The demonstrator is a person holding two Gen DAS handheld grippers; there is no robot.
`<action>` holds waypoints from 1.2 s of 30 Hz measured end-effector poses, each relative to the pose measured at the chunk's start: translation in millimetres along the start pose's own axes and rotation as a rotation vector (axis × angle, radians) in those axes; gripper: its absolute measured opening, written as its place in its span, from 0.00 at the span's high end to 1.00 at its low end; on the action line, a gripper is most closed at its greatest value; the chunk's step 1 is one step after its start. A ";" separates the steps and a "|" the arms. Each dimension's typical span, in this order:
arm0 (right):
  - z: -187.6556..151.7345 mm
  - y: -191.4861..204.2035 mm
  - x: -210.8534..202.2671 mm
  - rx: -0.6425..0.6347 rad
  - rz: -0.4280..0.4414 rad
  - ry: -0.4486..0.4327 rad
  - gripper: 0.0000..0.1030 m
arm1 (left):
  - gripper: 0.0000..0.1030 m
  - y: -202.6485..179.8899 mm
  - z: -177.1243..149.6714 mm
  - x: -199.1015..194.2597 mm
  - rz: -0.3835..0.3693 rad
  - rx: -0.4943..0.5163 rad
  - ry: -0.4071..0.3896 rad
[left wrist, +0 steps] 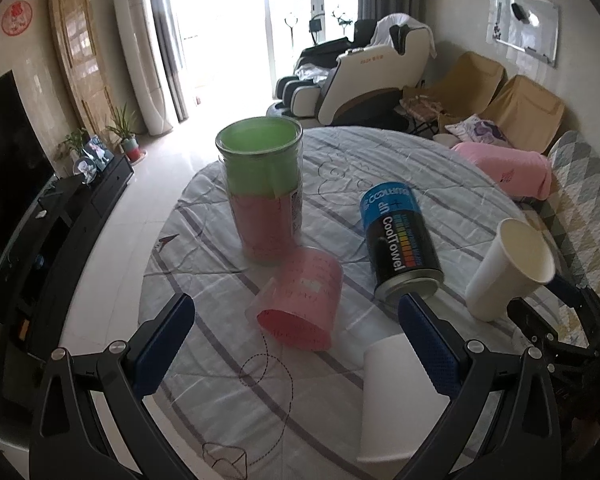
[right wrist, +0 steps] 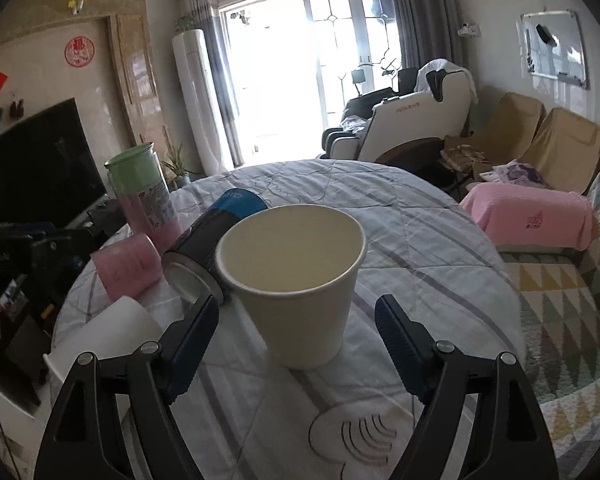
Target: Flip cup upright
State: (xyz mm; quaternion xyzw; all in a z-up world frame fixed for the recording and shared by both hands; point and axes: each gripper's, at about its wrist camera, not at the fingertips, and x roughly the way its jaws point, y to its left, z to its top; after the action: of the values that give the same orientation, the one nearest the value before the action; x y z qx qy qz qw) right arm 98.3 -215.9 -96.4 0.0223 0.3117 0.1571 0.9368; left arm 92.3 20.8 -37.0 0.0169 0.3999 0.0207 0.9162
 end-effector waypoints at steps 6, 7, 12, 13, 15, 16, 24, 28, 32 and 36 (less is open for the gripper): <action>7.5 12.8 -42.8 0.015 -0.025 -0.023 0.19 | 0.00 1.9 -8.5 -37.9 0.005 0.005 -0.074; 8.8 15.9 -55.4 0.019 -0.025 -0.044 0.19 | 0.00 2.9 -10.4 -44.7 0.007 0.003 -0.091; 12.8 35.1 -98.1 -0.008 -0.093 -0.150 0.18 | 0.00 6.2 -23.7 -82.5 0.014 -0.009 -0.202; 12.4 39.5 -106.5 -0.018 -0.109 -0.179 0.18 | 0.00 6.9 -25.8 -88.1 0.010 -0.010 -0.221; 12.2 46.1 -122.5 -0.025 -0.137 -0.241 0.18 | 0.00 6.2 -31.9 -99.9 0.001 -0.014 -0.259; 10.6 49.8 -131.3 -0.023 -0.148 -0.277 0.18 | 0.00 5.9 -35.9 -106.0 0.000 -0.013 -0.279; 14.7 60.5 -155.9 0.007 -0.147 -0.362 0.18 | 0.00 4.5 -48.8 -124.7 0.015 0.012 -0.321; 15.7 65.1 -160.0 0.001 -0.147 -0.379 0.18 | 0.00 2.5 -51.7 -132.1 0.012 0.018 -0.344; 16.1 68.0 -160.0 -0.005 -0.145 -0.386 0.18 | 0.00 -1.0 -52.8 -132.7 0.013 0.031 -0.350; 14.5 67.2 -157.6 -0.010 -0.146 -0.375 0.18 | 0.00 -2.5 -53.0 -132.3 0.009 0.034 -0.356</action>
State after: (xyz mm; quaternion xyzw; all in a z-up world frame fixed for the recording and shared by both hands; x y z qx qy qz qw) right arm -31.1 -199.8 15.6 0.0240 0.1318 0.0831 0.9875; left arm -36.4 12.2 23.8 0.0376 0.2316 0.0149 0.9720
